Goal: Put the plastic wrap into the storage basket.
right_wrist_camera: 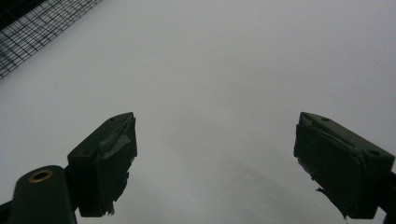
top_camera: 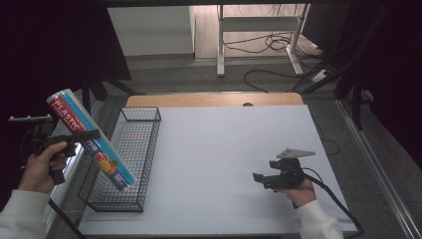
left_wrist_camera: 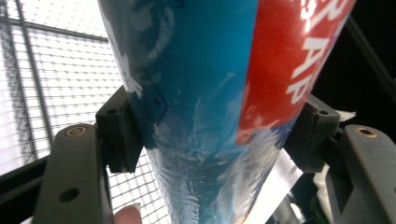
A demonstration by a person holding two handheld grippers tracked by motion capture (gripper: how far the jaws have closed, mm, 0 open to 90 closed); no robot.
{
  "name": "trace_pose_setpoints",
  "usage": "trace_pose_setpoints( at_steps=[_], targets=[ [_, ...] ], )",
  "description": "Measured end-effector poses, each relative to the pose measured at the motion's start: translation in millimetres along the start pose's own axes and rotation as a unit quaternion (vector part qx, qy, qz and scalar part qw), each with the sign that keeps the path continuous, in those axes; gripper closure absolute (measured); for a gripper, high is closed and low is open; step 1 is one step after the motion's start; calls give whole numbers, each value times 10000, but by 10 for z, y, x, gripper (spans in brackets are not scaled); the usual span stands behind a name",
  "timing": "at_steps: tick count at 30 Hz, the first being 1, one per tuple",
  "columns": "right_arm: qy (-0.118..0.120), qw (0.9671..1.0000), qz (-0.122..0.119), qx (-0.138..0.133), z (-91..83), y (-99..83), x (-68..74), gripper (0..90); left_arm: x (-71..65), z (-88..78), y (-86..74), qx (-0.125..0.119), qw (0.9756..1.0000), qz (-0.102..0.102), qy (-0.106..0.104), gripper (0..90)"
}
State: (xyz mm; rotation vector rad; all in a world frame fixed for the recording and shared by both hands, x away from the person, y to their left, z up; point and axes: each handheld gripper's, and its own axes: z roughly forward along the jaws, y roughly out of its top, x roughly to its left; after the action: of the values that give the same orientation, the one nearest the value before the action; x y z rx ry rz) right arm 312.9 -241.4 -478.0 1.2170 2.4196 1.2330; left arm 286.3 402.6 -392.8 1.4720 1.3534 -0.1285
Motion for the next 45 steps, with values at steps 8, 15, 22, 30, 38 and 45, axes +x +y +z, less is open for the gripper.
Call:
trace_pose_setpoints(
  at_steps=[8,15,22,30,38,45],
  targets=[
    [-1,10000,-1,-8,-5,2,-3,135,65,209,-30,399,9988,54,272,318],
    [9,10000,5,-19,-11,1,-7,134,73,335,-39,602,9974,117,388,319],
    [32,10000,25,-44,-13,4,-8,134,96,438,-35,786,9954,146,532,318],
    [23,10000,28,-26,-2,2,-10,134,96,634,-36,1043,9918,223,702,318],
    [4,10000,36,-1,4,0,-14,134,97,803,30,1157,9892,117,888,317],
    [2,10000,32,3,7,-1,-12,134,158,1026,99,1181,9850,-203,1242,313]
  ],
)
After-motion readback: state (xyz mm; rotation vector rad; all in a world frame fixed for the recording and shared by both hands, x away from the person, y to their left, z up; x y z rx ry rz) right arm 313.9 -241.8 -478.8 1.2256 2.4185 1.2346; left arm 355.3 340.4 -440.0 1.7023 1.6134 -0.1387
